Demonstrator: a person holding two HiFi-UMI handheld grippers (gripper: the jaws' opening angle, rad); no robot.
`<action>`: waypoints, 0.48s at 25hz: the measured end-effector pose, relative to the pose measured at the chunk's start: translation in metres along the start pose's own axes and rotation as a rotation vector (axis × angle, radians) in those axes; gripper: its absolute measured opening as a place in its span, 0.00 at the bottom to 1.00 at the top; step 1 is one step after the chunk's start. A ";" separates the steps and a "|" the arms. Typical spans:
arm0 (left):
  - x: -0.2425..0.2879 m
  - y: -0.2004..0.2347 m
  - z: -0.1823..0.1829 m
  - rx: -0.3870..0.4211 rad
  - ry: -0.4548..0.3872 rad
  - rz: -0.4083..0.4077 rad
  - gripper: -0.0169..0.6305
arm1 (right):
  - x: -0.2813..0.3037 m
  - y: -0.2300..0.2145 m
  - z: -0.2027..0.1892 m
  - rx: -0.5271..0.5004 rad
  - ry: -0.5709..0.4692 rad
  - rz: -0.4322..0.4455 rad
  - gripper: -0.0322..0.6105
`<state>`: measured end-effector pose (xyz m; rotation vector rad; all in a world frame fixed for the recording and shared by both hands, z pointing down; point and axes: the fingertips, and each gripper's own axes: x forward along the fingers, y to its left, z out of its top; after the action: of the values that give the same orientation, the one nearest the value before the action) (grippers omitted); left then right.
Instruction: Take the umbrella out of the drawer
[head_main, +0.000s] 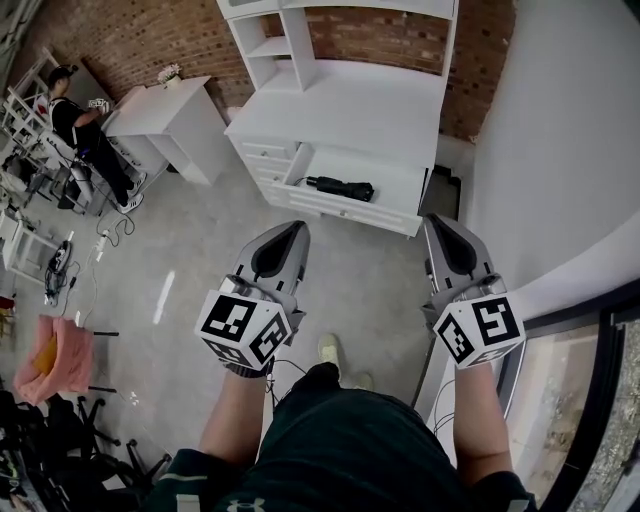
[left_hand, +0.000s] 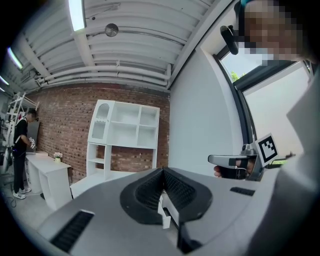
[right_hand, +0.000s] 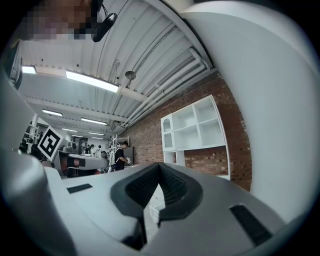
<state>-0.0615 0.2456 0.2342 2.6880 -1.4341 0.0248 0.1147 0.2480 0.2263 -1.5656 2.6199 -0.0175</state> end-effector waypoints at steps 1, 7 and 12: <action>0.004 0.002 -0.002 0.001 0.002 -0.002 0.04 | 0.003 -0.002 -0.002 0.001 0.002 0.000 0.05; 0.029 0.029 -0.013 -0.033 0.009 -0.031 0.04 | 0.036 -0.003 -0.015 -0.010 0.028 0.010 0.06; 0.068 0.057 -0.020 -0.040 0.015 -0.057 0.04 | 0.074 -0.019 -0.021 -0.018 0.035 -0.003 0.06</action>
<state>-0.0705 0.1594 0.2624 2.6892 -1.3394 0.0121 0.0947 0.1728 0.2431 -1.5898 2.6518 -0.0215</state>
